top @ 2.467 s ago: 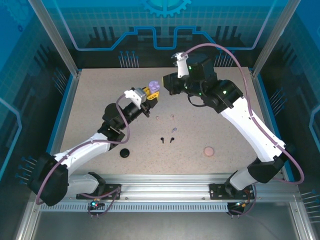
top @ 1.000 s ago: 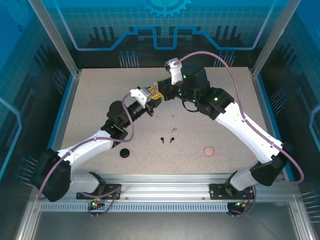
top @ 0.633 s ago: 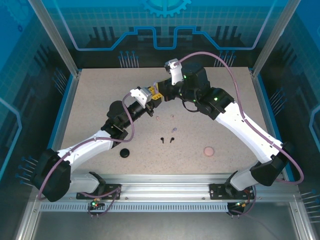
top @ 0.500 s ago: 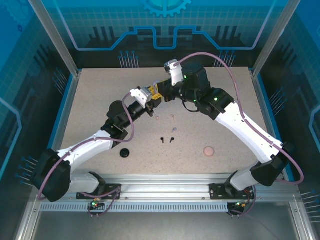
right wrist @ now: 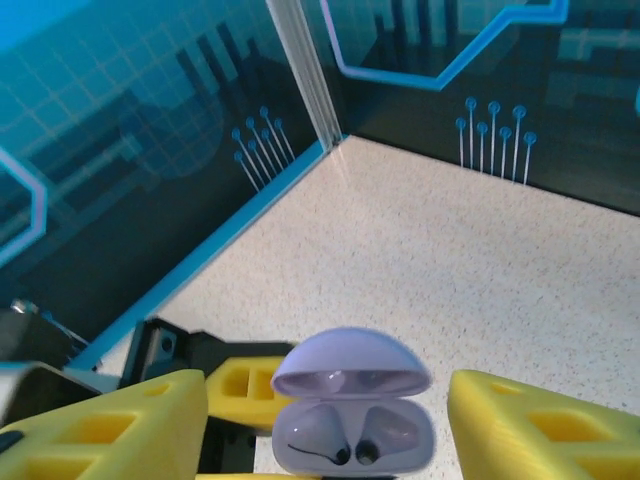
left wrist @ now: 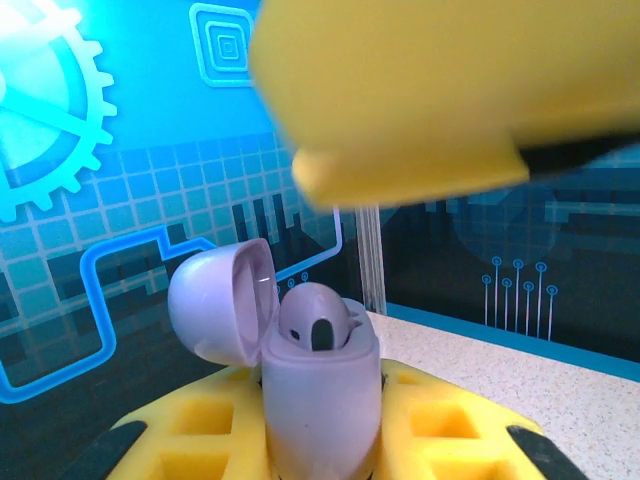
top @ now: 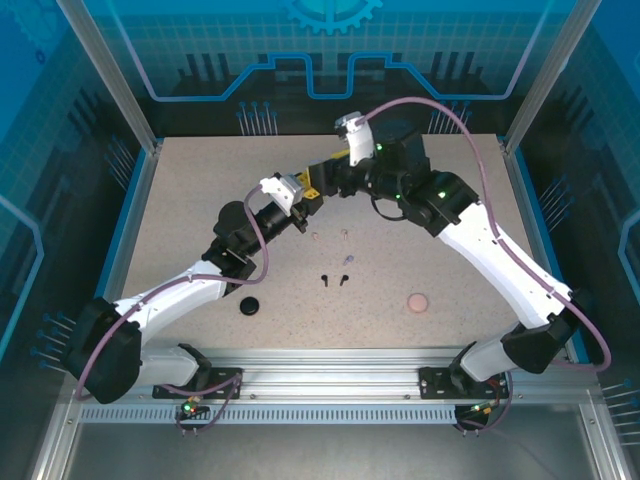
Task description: Insert wireless bluetooth earbuds into charging case
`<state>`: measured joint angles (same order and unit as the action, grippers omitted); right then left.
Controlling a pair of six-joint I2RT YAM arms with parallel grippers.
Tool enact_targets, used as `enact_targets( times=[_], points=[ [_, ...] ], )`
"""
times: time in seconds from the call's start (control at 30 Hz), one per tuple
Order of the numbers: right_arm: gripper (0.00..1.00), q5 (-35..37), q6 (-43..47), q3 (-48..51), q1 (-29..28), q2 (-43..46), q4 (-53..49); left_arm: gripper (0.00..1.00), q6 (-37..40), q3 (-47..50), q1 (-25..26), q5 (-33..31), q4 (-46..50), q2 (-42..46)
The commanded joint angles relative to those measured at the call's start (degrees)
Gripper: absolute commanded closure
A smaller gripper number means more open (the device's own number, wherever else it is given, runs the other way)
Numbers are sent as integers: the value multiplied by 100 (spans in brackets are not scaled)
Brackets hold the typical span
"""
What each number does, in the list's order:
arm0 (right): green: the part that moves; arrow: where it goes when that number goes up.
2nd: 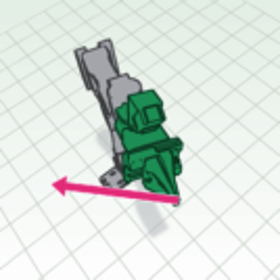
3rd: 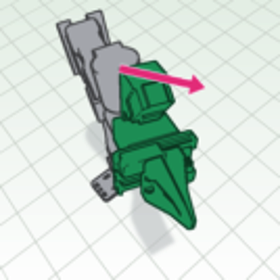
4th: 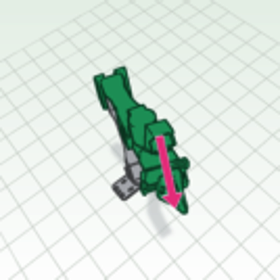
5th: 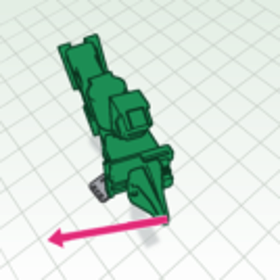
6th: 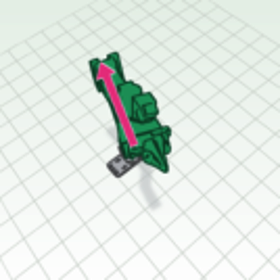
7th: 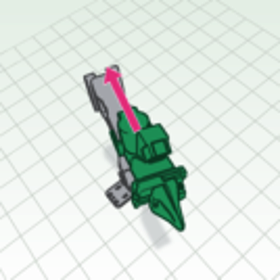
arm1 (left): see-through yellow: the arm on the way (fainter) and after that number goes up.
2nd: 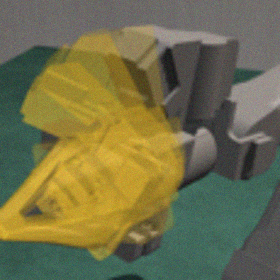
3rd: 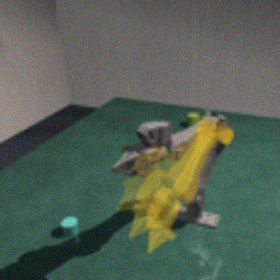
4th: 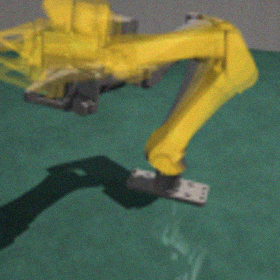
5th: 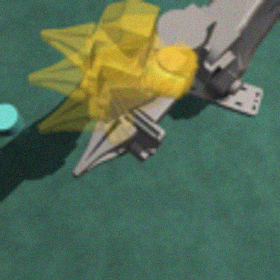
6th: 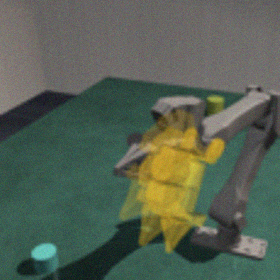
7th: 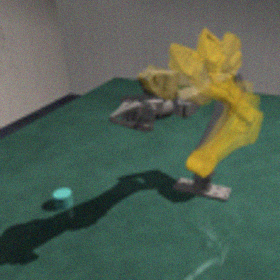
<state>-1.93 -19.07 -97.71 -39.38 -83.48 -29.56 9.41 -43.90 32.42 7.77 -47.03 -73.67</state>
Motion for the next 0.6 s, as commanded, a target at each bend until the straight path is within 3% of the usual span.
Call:
enact_targets(
  times=[0.0, 0.1, 0.37, 0.57],
  points=[
    [31, 48, -590, -197, 471, 451, -165, 100, 8, -102, 40, -125, -316, 89],
    [31, 66, -1047, -183, 878, 537, -507, 100, 17, -30, 42, -225, -318, 159],
    [32, 766, -1796, -69, 1093, -193, -2167, 100, 64, 120, 29, -608, -325, 304],
    [38, 600, -2587, 834, 981, -968, -2109, 100, 61, 205, 32, -862, -349, 391]
  ],
)
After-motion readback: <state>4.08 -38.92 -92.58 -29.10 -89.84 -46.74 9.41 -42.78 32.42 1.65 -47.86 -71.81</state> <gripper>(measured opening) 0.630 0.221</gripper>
